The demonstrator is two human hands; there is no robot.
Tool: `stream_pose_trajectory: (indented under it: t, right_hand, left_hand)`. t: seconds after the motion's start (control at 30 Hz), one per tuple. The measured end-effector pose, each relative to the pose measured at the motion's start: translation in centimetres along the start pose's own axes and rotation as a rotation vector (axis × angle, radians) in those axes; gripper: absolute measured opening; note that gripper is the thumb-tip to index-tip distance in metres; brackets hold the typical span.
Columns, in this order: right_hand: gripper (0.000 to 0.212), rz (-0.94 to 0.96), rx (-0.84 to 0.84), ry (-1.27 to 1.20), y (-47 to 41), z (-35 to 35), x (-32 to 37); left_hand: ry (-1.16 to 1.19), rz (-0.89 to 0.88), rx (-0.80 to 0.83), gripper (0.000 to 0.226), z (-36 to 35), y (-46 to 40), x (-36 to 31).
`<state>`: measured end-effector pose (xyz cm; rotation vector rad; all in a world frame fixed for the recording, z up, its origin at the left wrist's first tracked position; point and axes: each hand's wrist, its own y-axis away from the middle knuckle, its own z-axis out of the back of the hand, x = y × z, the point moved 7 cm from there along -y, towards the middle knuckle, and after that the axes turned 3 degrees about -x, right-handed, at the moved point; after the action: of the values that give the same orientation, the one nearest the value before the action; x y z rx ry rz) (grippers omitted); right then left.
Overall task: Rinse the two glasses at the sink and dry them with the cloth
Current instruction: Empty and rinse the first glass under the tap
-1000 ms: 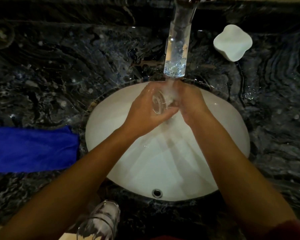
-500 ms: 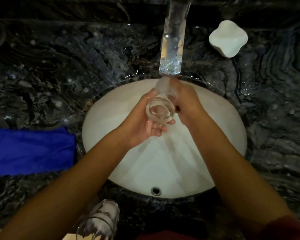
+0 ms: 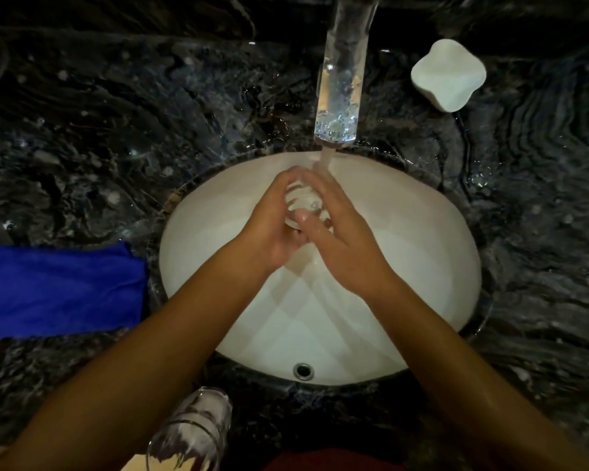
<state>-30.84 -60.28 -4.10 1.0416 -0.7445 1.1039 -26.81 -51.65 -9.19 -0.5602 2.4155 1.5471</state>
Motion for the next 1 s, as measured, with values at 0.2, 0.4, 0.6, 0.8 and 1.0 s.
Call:
stream_pose_trajectory:
  t: [0.2, 0.4, 0.6, 0.8, 1.0]
  right_hand:
    - [0.027, 0.020, -0.304, -0.282, 2.3, 3.2, 0.1]
    - [0.039, -0.212, -0.187, -0.247, -0.3, 3.9, -1.8]
    - [0.031, -0.188, -0.155, -0.255, -0.2, 4.5, -1.3]
    - [0.025, 0.027, -0.143, -0.270, 0.7, 4.8, 0.0]
    - [0.010, 0.063, -0.069, -0.514, 1.1, 5.1, 0.9]
  left_hand:
    - [-0.196, 0.000, -0.007, 0.041, 0.3, 0.8, -0.4]
    - [-0.624, -0.315, -0.079, 0.044, -0.4, 3.0, -2.2]
    - [-0.951, -0.518, -0.029, 0.077, -0.9, 5.3, -2.7]
    - [-0.977, -0.575, 0.071, 0.083, -0.8, 5.7, -2.8]
    - [-1.007, -0.637, 0.110, 0.079, -1.0, 6.1, -5.2]
